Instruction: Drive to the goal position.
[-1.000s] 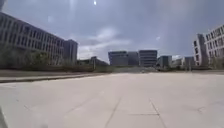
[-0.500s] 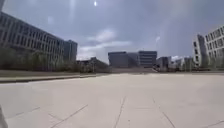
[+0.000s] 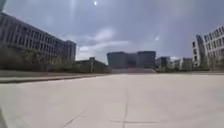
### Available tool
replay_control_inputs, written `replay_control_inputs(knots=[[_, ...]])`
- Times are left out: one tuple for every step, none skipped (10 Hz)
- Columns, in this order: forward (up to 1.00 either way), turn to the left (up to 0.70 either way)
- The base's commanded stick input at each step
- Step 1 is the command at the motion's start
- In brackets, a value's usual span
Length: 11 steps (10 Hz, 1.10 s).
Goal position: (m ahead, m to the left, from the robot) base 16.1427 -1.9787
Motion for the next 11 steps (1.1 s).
replay_control_inputs(knots=[[1.0,0.0],[1.0,0.0],[1.0,0.0],[1.0,0.0],[1.0,0.0],[1.0,-0.05],[1.0,-0.26],[1.0,-0.33],[1.0,-0.01],[1.0,0.0],[1.0,0.0]])
